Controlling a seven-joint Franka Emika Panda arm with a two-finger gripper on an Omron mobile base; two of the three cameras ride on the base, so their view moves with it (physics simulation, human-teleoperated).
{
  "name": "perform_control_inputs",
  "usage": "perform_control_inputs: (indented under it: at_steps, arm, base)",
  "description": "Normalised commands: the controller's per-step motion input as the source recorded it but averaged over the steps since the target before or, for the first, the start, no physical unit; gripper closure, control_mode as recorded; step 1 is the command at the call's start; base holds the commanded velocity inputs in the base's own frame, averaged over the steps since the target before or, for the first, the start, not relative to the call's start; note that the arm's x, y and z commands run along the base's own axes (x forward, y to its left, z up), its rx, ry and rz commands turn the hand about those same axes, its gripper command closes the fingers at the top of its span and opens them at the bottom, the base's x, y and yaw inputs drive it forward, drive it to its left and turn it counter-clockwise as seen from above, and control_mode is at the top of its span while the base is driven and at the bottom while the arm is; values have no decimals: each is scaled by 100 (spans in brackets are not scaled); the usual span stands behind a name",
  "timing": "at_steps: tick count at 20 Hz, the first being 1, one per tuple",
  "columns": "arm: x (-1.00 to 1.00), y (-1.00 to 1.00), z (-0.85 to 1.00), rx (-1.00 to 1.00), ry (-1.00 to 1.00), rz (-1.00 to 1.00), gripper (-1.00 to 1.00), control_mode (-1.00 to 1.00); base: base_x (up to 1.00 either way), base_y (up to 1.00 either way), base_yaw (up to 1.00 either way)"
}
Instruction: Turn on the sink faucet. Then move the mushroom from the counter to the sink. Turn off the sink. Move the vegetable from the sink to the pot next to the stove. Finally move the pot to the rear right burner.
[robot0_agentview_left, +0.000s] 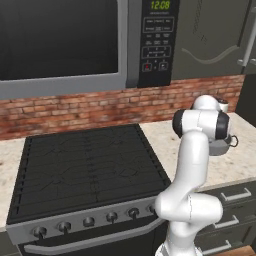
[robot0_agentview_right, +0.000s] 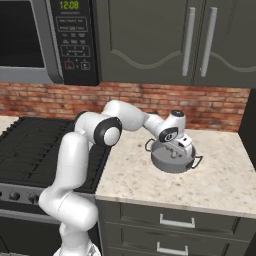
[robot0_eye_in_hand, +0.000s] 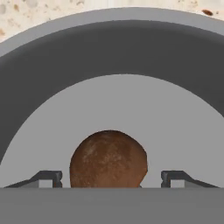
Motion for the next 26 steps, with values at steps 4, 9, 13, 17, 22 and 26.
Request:
perform_control_inputs:
  at_steps: [4,9,13,17,22,26]
  arm:
    - [-3,0,15,0,0,0,-100,-100]
    - [-3,0,20,0,0,-2,-100,-100]
    - [-10,0,9,0,0,-3,-100,-100]
    - [-26,0,8,0,0,-6,-100,-100]
    - [-28,0,6,0,0,-7,-100,-100]
    - [-33,0,18,0,0,-8,-100,-100]
  base:
    - [0,0,0]
    - [0,0,0]
    - [0,0,0]
    - [0,0,0]
    - [0,0,0]
    - [0,0,0]
